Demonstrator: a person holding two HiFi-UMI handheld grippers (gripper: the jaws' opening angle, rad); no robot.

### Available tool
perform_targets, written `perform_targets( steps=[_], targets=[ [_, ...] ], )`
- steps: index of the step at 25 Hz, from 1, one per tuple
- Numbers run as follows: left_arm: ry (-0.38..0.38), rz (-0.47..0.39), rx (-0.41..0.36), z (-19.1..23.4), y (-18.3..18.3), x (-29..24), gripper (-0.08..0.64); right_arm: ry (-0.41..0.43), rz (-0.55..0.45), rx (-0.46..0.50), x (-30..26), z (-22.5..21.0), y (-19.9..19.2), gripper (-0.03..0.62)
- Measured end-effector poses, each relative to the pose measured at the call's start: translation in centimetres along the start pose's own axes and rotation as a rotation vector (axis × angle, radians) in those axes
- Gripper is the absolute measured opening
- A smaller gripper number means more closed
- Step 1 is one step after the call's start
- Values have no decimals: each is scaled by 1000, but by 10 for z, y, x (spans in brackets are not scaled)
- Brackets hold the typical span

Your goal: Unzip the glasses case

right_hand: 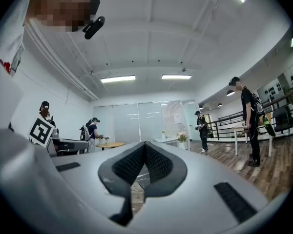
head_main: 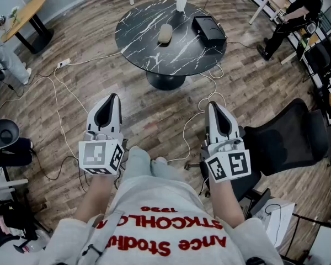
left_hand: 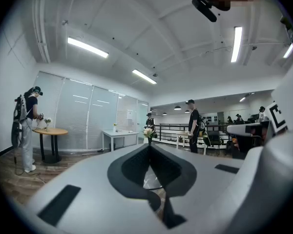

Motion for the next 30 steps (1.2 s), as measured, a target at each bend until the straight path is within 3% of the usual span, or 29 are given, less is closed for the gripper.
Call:
perform_targets(
  steps=[6, 14, 27, 30],
  targets=[
    [19, -12, 0, 0, -1, -5, 6, 7, -16, 11, -1, -2, 3, 14],
    [7, -1, 14, -3, -9, -34, 6, 3, -21, -68, -26, -21, -2, 15],
    [22, -6, 45, 19, -37, -134, 6, 37, -30, -74, -115, -47, -23, 15],
    [22, -18, 85, 33, -47, -171, 6, 43, -16, -68, -151, -66, -34, 15]
  ],
)
Point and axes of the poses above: the fingertips, and each gripper's own axes: x backward along the fingers, z to its left, y out of its top, the point moved 3 cm from there along x, backward along the fingers, and after that the axes turned 12 degrees about -z, right-handed, at the moved point
